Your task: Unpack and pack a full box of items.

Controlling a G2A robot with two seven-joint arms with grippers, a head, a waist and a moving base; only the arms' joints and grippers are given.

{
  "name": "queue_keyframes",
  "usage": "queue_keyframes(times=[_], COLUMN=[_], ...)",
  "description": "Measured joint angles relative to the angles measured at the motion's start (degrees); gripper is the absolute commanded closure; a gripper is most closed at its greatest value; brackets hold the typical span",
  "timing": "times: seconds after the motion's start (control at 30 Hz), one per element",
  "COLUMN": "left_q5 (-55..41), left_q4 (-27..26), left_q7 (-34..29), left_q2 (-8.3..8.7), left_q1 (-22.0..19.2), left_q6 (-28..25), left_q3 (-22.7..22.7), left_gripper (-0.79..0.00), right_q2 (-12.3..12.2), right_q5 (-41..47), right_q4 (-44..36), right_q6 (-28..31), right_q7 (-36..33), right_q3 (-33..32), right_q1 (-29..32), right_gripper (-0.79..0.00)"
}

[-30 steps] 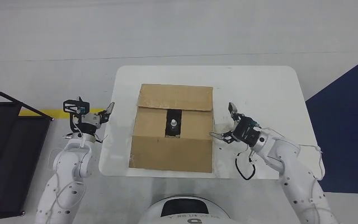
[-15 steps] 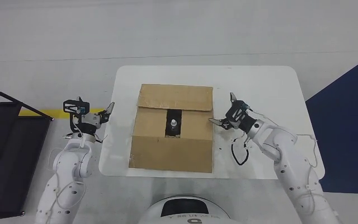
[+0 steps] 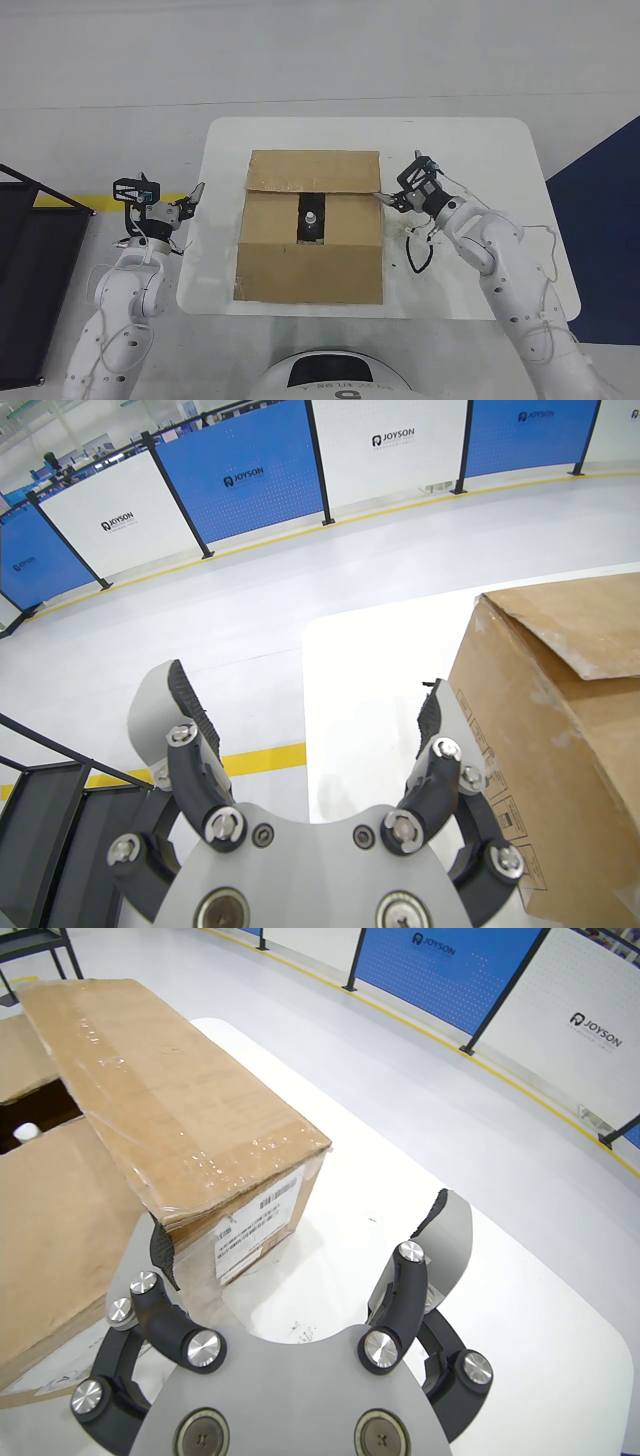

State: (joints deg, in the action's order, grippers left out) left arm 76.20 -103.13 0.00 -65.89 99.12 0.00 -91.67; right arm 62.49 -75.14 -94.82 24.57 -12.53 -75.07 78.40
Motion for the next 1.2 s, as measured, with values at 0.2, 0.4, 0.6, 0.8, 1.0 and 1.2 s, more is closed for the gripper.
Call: queue_keyframes(times=[0.2,0.4,0.6,0.8,1.0,1.2], left_q5=[0.00,0.00,0.00,0.00,0.00,0.00], left_q4=[0.00,0.00,0.00,0.00,0.00,0.00], left_q7=[0.00,0.00,0.00,0.00,0.00,0.00], left_q2=[0.00,0.00,0.00,0.00,0.00,0.00], left_q1=[0.00,0.00,0.00,0.00,0.00,0.00], left_q6=[0.00,0.00,0.00,0.00,0.00,0.00], left_q3=[0.00,0.00,0.00,0.00,0.00,0.00], left_gripper=[-0.785,-0.785,-0.785,-0.785,-0.785,-0.785], right_q2=[0.53,0.95,2.28,4.91,7.78,9.20], right_q5=[0.46,-1.97,0.62,7.20,14.79,18.76], right_q4=[1.93,-0.24,6.56,21.26,33.71,38.45], right_q6=[-1.90,-5.12,-5.84,-6.66,-6.29,-6.71], right_q7=[0.98,3.28,0.58,-5.81,-13.95,-18.15], right_q3=[1.34,2.36,5.78,11.92,17.84,19.68], right_q1=[-3.41,-5.28,-14.01,-26.55,-34.85,-38.07], right_gripper=[-0.785,-0.785,-0.785,-0.785,-0.785,-0.785])
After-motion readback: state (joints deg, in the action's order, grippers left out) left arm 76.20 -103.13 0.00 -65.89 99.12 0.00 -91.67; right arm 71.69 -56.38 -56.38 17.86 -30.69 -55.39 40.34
